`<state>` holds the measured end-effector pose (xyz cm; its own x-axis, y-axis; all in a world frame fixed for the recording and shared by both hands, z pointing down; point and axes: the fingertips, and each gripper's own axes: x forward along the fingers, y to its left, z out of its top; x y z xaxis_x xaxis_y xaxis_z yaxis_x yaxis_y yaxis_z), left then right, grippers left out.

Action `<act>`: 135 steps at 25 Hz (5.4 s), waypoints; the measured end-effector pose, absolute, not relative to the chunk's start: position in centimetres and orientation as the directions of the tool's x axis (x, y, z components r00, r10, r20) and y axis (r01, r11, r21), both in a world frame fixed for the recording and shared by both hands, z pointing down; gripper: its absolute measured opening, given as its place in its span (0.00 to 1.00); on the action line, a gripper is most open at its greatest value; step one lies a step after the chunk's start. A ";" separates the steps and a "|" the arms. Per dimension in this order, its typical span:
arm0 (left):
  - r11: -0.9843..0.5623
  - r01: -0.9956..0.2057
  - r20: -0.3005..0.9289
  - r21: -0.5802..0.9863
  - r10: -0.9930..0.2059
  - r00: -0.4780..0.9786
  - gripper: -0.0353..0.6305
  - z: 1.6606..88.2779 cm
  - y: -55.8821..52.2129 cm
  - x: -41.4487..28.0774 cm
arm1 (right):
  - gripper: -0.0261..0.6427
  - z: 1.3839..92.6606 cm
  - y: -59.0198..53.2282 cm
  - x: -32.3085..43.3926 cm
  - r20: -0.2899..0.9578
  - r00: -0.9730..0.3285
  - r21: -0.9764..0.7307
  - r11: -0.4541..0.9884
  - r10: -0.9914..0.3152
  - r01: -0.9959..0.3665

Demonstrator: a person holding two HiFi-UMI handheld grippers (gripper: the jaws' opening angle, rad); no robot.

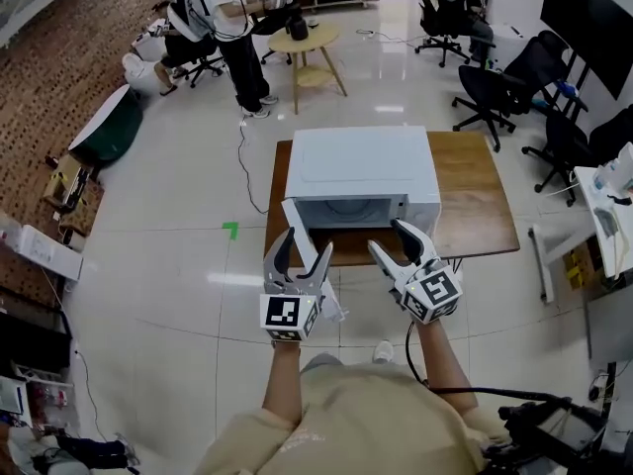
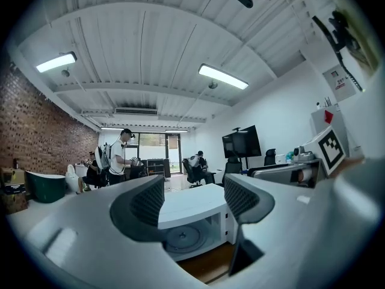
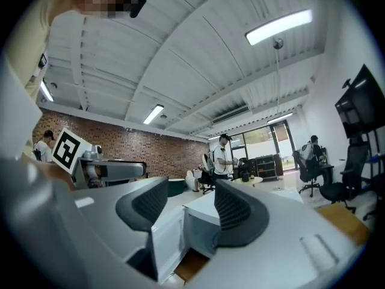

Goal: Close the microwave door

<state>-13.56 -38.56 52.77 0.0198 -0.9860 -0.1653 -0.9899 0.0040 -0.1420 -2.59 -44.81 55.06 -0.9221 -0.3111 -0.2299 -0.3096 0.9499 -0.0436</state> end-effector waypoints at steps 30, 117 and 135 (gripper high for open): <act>-0.187 -0.976 0.312 -0.108 -0.939 0.145 0.80 56.2 -35.2 -29.4 | 0.38 55.7 -48.1 -8.5 -0.228 -0.914 -0.061 0.942 -0.335 -0.330; 0.217 -0.675 0.446 0.705 -0.876 0.184 0.31 72.1 -62.2 -18.3 | 0.38 51.1 -56.2 2.0 -0.214 -0.731 -0.234 0.761 -0.648 -0.605; -0.190 -0.954 0.076 0.234 -0.974 0.212 0.37 56.3 -50.7 -22.9 | 0.38 49.8 -47.2 -4.6 -0.267 -0.814 -0.129 0.856 -0.516 -0.500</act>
